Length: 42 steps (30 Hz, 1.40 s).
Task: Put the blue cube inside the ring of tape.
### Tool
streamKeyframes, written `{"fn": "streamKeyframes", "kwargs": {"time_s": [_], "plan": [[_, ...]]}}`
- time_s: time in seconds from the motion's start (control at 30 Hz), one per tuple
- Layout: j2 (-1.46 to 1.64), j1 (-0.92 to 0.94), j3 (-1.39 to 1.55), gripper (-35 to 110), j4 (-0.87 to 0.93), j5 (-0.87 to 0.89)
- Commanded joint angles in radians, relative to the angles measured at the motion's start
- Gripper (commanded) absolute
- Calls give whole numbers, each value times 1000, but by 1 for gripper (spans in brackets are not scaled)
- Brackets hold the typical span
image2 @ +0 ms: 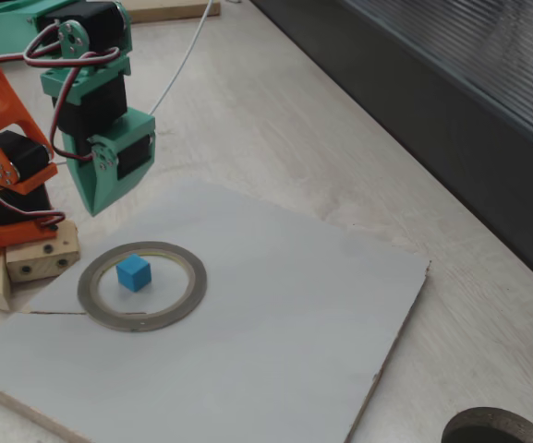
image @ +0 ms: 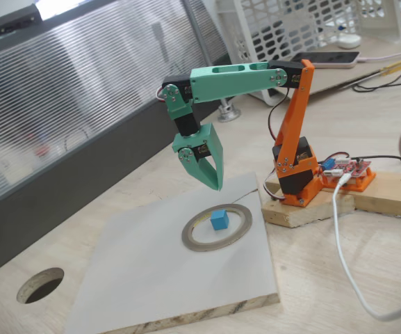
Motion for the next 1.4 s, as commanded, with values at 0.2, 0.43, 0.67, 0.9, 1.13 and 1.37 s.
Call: {"fn": "streamKeyframes", "kwargs": {"time_s": [0.2, 0.43, 0.67, 0.9, 1.13, 1.37], "plan": [[275, -6, 190, 0, 129, 8], [454, -6, 344, 0, 126, 8], [459, -6, 345, 0, 135, 8], [462, -6, 345, 0, 137, 8], [463, -6, 345, 0, 137, 8], [463, -6, 347, 0, 137, 8]]}}
